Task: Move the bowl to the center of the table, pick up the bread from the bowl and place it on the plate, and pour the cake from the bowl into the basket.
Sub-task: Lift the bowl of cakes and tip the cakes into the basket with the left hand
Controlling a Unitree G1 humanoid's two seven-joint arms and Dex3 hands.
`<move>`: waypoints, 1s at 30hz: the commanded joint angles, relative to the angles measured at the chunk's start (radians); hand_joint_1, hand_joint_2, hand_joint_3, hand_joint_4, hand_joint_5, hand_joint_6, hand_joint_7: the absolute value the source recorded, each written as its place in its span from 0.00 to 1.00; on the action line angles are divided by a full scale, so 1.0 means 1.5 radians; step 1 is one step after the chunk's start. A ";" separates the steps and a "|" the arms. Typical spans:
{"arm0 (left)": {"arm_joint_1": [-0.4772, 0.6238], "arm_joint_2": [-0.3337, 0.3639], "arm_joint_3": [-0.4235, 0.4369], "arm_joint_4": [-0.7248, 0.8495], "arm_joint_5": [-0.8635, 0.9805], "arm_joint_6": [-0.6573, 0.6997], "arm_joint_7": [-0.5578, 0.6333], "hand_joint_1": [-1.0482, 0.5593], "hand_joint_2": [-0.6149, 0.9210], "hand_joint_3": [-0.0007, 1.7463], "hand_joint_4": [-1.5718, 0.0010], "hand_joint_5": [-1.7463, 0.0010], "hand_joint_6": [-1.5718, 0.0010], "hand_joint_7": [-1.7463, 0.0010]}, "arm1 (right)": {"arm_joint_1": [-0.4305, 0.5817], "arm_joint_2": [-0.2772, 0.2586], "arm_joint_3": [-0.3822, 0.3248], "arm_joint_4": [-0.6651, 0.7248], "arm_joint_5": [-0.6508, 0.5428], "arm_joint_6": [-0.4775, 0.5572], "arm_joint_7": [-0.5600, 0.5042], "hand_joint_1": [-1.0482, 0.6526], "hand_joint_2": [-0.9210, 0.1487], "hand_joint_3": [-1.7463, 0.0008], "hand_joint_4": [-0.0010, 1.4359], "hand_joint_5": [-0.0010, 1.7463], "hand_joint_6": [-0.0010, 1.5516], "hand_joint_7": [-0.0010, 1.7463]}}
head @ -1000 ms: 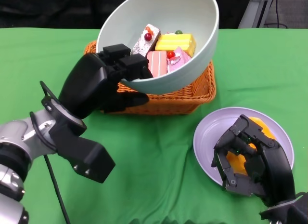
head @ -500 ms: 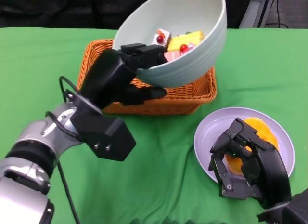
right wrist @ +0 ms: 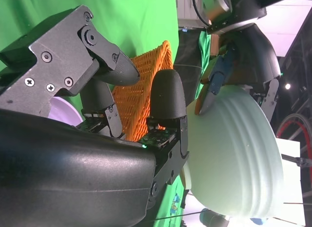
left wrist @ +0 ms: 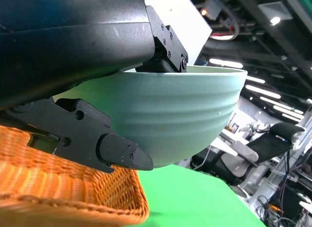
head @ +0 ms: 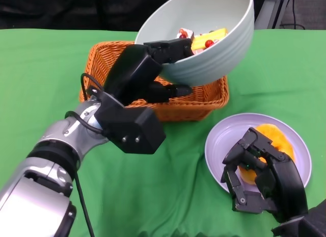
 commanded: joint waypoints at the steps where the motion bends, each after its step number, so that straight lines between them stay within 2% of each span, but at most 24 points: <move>1: -0.030 -0.005 0.019 0.005 -0.028 0.010 -0.017 0.54 1.00 0.26 0.60 0.00 0.57 0.29 | -0.012 -0.012 -0.007 0.019 -0.006 -0.025 -0.004 0.58 0.49 0.25 0.48 1.00 0.34 0.94; 2: -0.032 -0.010 0.026 0.007 -0.037 0.019 -0.033 0.54 1.00 0.26 0.60 0.00 0.57 0.30 | -0.013 -0.012 -0.007 0.022 -0.007 -0.027 -0.004 0.58 0.49 0.26 0.48 1.00 0.34 0.94; 4: -0.034 -0.016 0.037 0.009 -0.050 0.035 -0.060 0.52 1.00 0.23 0.58 0.06 0.55 0.37 | -0.013 -0.012 -0.007 0.025 -0.006 -0.027 -0.002 0.58 0.47 0.26 0.47 1.00 0.34 0.94; 6: -0.037 -0.026 0.050 0.010 -0.069 0.053 -0.085 0.51 1.00 0.23 0.58 0.06 0.54 0.40 | -0.014 -0.012 -0.007 0.027 -0.003 -0.023 0.001 0.58 0.47 0.27 0.47 1.00 0.34 0.93; 9: -0.043 -0.040 0.071 0.012 -0.099 0.081 -0.119 0.51 1.00 0.26 0.59 0.01 0.56 0.33 | -0.016 -0.013 -0.008 0.032 -0.003 -0.025 0.002 0.57 0.47 0.27 0.47 1.00 0.34 0.93; 10: -0.045 -0.044 0.077 0.012 -0.108 0.091 -0.131 0.50 1.00 0.28 0.57 0.00 0.59 0.25 | -0.017 -0.013 -0.008 0.035 -0.003 -0.028 0.002 0.57 0.46 0.27 0.47 1.00 0.34 0.93; 12: -0.046 -0.052 0.090 0.011 -0.126 0.104 -0.153 0.50 1.00 0.28 0.57 0.00 0.61 0.20 | -0.019 -0.014 -0.009 0.041 -0.006 -0.033 0.001 0.57 0.46 0.28 0.47 1.00 0.34 0.93; 13: -0.046 -0.057 0.097 0.011 -0.135 0.109 -0.162 0.49 1.00 0.28 0.57 0.00 0.65 0.14 | -0.021 -0.014 -0.009 0.043 -0.006 -0.034 0.000 0.57 0.46 0.28 0.47 1.00 0.34 0.93; 16: -0.046 -0.075 0.125 0.012 -0.173 0.127 -0.198 0.48 1.00 0.29 0.54 0.00 0.67 0.09 | -0.022 -0.015 -0.009 0.048 -0.002 -0.034 0.003 0.57 0.46 0.28 0.47 1.00 0.34 0.93; 21: -0.061 -0.088 0.153 0.012 -0.204 0.158 -0.223 0.48 1.00 0.30 0.51 0.00 0.67 0.06 | -0.026 -0.015 -0.011 0.055 -0.002 -0.037 0.004 0.58 0.46 0.28 0.47 1.00 0.34 0.93; 24: -0.071 -0.091 0.164 0.012 -0.212 0.174 -0.224 0.48 1.00 0.31 0.52 0.00 0.67 0.07 | -0.031 -0.016 -0.013 0.064 -0.008 -0.043 0.001 0.58 0.46 0.27 0.47 1.00 0.34 0.93; 28: -0.074 -0.103 0.196 0.014 -0.248 0.198 -0.242 0.49 1.00 0.32 0.52 0.00 0.63 0.14 | -0.040 -0.016 -0.014 0.080 0.001 -0.050 0.009 0.57 0.47 0.28 0.47 1.00 0.34 0.93; 30: -0.074 -0.108 0.207 0.015 -0.261 0.207 -0.248 0.49 1.00 0.32 0.52 0.00 0.62 0.13 | -0.042 -0.017 -0.014 0.083 0.001 -0.050 0.009 0.57 0.47 0.28 0.48 1.00 0.34 0.93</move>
